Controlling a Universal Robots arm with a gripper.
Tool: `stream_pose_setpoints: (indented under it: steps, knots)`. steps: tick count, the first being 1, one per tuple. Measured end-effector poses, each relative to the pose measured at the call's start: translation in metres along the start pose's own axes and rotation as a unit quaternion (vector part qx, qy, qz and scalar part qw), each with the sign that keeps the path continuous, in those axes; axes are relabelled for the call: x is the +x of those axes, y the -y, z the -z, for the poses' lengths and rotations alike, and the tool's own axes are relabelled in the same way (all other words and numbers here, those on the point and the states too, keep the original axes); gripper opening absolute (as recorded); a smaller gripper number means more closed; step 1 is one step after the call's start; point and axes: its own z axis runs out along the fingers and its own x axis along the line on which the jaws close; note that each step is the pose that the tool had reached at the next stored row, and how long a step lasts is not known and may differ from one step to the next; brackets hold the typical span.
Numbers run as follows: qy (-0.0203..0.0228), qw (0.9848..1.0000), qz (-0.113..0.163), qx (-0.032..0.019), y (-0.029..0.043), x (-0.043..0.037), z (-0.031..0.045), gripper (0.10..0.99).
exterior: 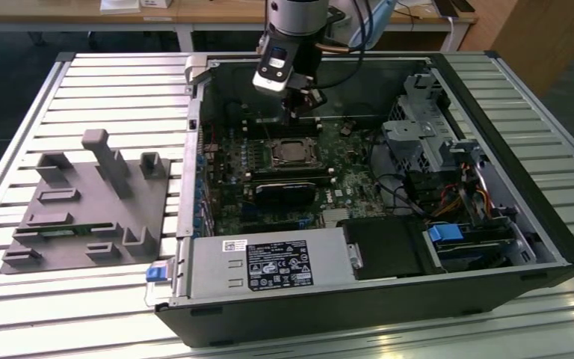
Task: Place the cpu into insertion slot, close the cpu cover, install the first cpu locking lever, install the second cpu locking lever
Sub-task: 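Install the first cpu locking lever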
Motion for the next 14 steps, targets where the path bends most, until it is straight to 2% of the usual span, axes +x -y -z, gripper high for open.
stream_pose_setpoints:
  steps: [8,11,14]
  knots:
    - [-0.0010,0.9994,0.033,0.0003,0.0001,0.0000,0.0000,0.106]
    - [-0.0018,0.9982,0.059,0.0005,0.0001,0.0000,0.0000,0.106]
    - [-0.0028,0.9962,0.087,0.0006,0.0001,0.0000,-0.0001,0.106]
